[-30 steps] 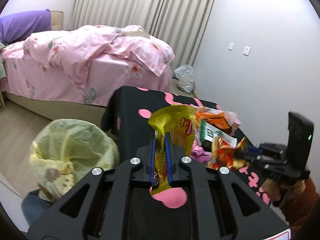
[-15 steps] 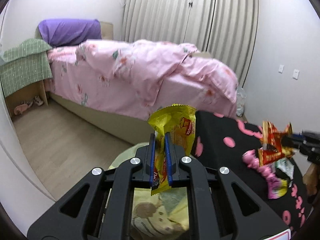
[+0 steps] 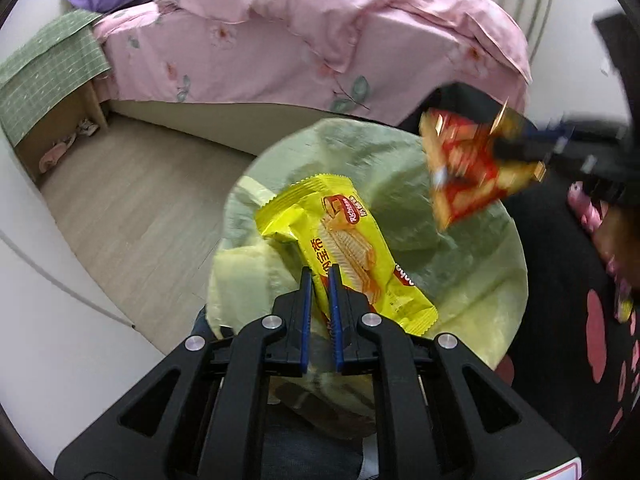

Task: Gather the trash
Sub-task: 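Carry both items over the trash bin and open both grippers to drop them, then move the left tool to the pink-yellow snack bag while the right tool approaches the milk carton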

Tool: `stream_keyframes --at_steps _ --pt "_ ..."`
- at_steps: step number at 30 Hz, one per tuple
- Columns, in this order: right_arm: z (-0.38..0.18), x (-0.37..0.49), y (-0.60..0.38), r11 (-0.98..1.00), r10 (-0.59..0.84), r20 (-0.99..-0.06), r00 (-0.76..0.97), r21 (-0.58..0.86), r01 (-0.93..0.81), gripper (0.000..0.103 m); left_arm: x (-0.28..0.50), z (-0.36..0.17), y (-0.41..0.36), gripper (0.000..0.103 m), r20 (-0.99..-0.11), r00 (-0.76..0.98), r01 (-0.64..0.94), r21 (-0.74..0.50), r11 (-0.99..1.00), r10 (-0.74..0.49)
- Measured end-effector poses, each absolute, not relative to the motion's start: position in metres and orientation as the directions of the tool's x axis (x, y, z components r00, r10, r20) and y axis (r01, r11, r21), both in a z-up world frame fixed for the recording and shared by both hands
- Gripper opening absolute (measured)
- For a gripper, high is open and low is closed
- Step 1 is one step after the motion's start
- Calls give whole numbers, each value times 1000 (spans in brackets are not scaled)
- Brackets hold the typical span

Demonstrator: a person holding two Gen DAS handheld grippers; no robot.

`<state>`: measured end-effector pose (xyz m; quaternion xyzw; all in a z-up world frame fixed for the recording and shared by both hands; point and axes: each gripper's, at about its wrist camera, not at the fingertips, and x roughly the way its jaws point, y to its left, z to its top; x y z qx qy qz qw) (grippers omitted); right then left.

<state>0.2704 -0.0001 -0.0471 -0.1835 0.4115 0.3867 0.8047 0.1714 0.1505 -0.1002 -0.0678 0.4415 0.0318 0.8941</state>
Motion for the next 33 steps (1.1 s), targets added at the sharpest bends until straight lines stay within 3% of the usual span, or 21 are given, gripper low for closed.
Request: stream_keyframes --at_steps 6,7,9,10,14,23,28,33 --pt "-71 270 19 609 466 -836 291 65 -790 22 164 -91 169 10 -769 635 -136 -209 969 -76" --pt "-74 269 21 610 448 -846 288 54 -790 23 163 -87 172 13 -762 641 -137 -230 964 -91" --pt "-76 269 21 606 438 -854 282 49 -794 33 162 -80 178 30 -745 657 -144 -276 950 -117" --pt "-77 267 20 606 436 -853 286 44 -794 38 163 -77 180 33 -736 666 -144 -283 948 -119" --pt "-73 258 15 600 435 -849 299 25 -799 38 162 -60 176 45 -714 694 -141 -255 957 -88" --pt "-31 240 -58 711 479 -774 414 65 -700 39 152 -27 152 52 -623 778 -99 -245 964 -78" --pt "-10 211 -132 801 442 -715 542 43 -597 40 151 -20 103 53 -606 772 43 -250 967 -191" --pt "-6 180 -213 891 317 -684 657 -22 -453 40 152 -15 34 54 -596 721 249 -252 935 -353"
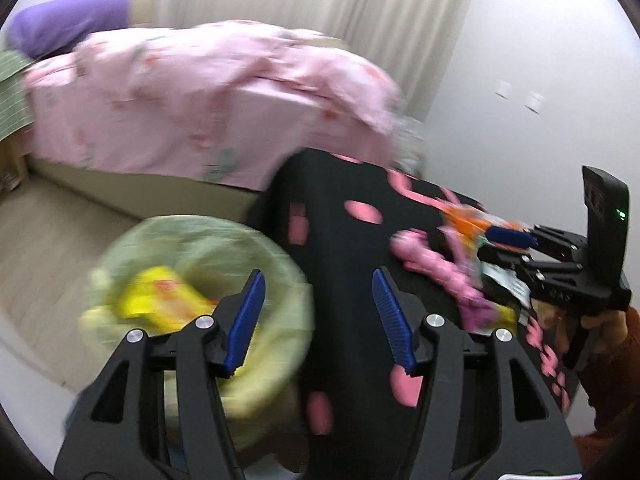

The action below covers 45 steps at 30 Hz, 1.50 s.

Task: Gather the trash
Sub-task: 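Move the left tool to the pink-yellow snack bag while the right tool approaches the milk carton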

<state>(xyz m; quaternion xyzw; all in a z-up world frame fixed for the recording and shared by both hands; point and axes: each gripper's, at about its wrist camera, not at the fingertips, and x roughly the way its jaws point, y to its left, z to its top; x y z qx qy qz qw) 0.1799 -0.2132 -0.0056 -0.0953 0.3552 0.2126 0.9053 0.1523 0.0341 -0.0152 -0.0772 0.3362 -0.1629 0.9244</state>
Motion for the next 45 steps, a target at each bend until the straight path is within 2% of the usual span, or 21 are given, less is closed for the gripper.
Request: stream_keyframes --at_steps 3,9,11,15,19,23,29,34,38,42,44,45 --pt "-7 160 -263 932 255 -673 694 -20 -362 40 155 -17 -6 57 -602 669 353 -257 900 -435" --pt "-21 126 -344 977 154 -679 718 -6 -215 40 161 -27 -91 58 -632 513 577 -248 778 -582" --pt "-26 113 -368 988 113 -672 732 -3 -156 40 167 -29 -115 58 -651 481 621 -219 753 -587" --pt "-37 98 -402 993 119 -669 734 79 -89 40 182 -35 -153 58 -683 456 657 -174 734 -570" --pt "-43 90 -422 989 137 -654 744 135 -64 40 196 -55 -171 57 -747 390 652 -190 734 -539" --pt "-46 90 -418 975 219 -649 729 167 -144 40 177 -67 -169 57 -774 314 656 -242 715 -550" --pt "-45 110 -373 939 285 -648 706 40 -342 40 127 -76 -163 57 -826 256 681 -215 700 -503" --pt "-45 157 -366 931 318 -647 693 77 -356 40 106 -63 -152 58 -805 283 684 -212 698 -522" --pt "-59 169 -379 937 341 -683 646 190 -295 40 108 -45 -136 58 -761 388 658 -166 734 -520" --pt "-74 149 -383 911 412 -709 573 304 -279 41 131 -43 -119 58 -736 460 575 -178 798 -496" --pt "-75 133 -375 889 456 -718 526 337 -310 49 142 -45 -111 58 -729 477 525 -211 824 -491" --pt "-74 127 -370 878 473 -717 512 338 -338 49 147 -47 -105 57 -725 479 499 -239 833 -495"
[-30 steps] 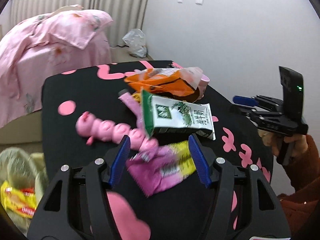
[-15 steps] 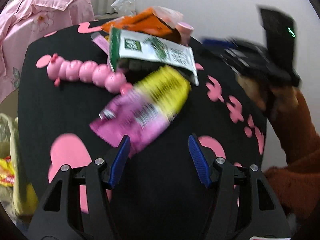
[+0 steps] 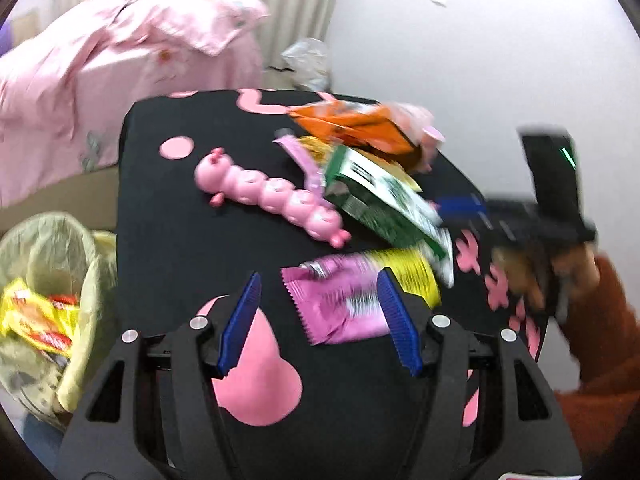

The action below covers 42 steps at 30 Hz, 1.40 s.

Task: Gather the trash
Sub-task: 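Move the left tool to the pink-yellow snack bag while the right tool approaches the milk carton, then grasp the green-white SATINE milk carton with the right gripper while the left grasps the pink-yellow bag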

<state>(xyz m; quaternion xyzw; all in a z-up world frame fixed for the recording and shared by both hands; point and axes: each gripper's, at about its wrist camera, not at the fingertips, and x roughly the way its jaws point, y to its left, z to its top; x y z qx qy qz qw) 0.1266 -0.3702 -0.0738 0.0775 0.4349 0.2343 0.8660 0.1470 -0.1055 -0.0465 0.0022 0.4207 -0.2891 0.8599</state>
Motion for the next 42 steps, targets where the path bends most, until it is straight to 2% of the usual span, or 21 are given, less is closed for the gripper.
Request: stream_keyframes --at_steps 5,7,16,17,19,23,29,34,38,42 --pt "-51 112 -343 892 413 -708 573 187 -412 51 150 -47 -94 58 -714 493 455 -276 846 -498" --pt "-49 122 -336 894 404 -710 576 173 -413 54 146 -47 -93 58 -712 492 467 -271 842 -502" --pt "-58 176 -299 888 332 -789 518 75 -454 54 139 -46 -97 58 -709 483 516 -244 821 -514" --pt "-62 178 -295 887 307 -809 501 53 -459 53 139 -46 -98 58 -712 482 514 -242 823 -510" --pt "-64 175 -296 890 292 -808 511 34 -454 47 137 -47 -99 58 -718 479 509 -243 826 -506" --pt "-49 154 -323 919 320 -754 573 100 -381 47 128 -51 -106 58 -765 431 499 -240 833 -479" --pt "-37 116 -361 959 254 -723 643 103 -263 47 122 -68 -115 58 -790 255 484 -395 781 -557" --pt "-39 95 -378 979 189 -726 662 87 -185 47 149 -85 -126 58 -796 240 397 -441 805 -555" --pt "-54 84 -379 981 175 -750 638 80 -175 47 174 -85 -143 58 -793 274 358 -441 823 -544" --pt "-68 79 -376 982 160 -767 621 60 -179 47 191 -86 -166 58 -816 303 358 -381 852 -492"
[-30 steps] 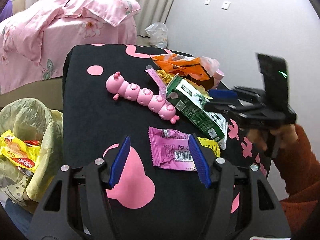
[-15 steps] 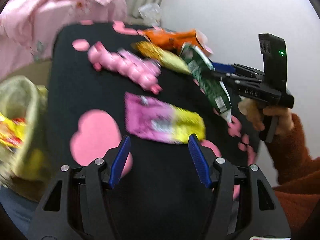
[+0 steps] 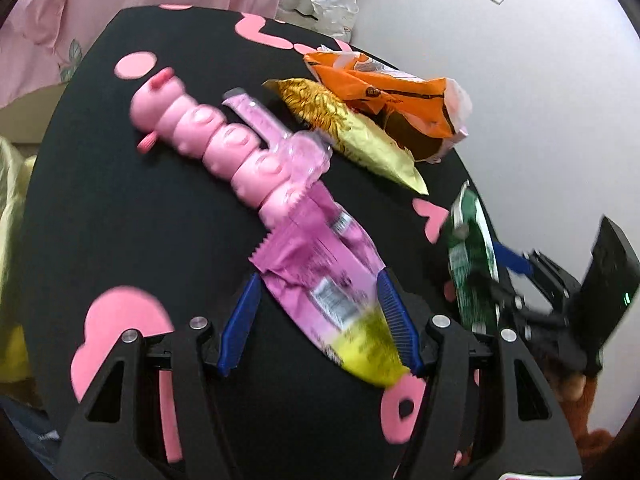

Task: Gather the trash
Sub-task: 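Grasp the green-white SATINE milk carton with the right gripper while the left grasps the pink-yellow bag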

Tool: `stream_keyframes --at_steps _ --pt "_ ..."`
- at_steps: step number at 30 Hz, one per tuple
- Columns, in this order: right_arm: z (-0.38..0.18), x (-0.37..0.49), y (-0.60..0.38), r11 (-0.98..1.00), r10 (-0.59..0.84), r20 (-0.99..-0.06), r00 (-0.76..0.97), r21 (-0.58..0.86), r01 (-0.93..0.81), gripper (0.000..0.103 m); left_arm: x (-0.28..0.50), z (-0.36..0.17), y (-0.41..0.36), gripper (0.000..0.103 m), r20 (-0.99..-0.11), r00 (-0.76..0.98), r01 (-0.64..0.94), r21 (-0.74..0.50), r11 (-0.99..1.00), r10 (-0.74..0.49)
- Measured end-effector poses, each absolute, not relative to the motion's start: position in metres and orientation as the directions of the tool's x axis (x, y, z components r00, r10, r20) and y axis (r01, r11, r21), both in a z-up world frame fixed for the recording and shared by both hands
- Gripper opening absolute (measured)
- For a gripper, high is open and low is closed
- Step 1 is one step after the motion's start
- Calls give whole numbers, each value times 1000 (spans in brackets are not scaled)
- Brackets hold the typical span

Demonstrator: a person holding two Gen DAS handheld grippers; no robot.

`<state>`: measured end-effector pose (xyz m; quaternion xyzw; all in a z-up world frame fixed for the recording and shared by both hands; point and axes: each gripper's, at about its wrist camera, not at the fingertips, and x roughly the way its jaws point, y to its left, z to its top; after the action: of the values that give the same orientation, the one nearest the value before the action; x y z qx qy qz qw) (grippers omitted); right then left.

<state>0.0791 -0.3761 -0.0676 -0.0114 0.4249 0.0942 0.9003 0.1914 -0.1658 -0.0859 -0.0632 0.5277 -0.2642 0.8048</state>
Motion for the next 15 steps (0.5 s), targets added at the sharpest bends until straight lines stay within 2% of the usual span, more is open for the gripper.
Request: stream_keyframes --at_steps 4,7,15 --pt "-72 76 -375 978 176 -761 625 65 -197 48 200 -84 -184 58 -836 348 349 -304 886 -424" --pt "-74 79 -374 969 213 -766 606 87 -230 55 199 -85 -186 57 -832 357 354 -302 885 -426" --pt "-74 108 -379 957 273 -776 568 159 -243 55 183 -76 -165 58 -811 407 354 -285 891 -421"
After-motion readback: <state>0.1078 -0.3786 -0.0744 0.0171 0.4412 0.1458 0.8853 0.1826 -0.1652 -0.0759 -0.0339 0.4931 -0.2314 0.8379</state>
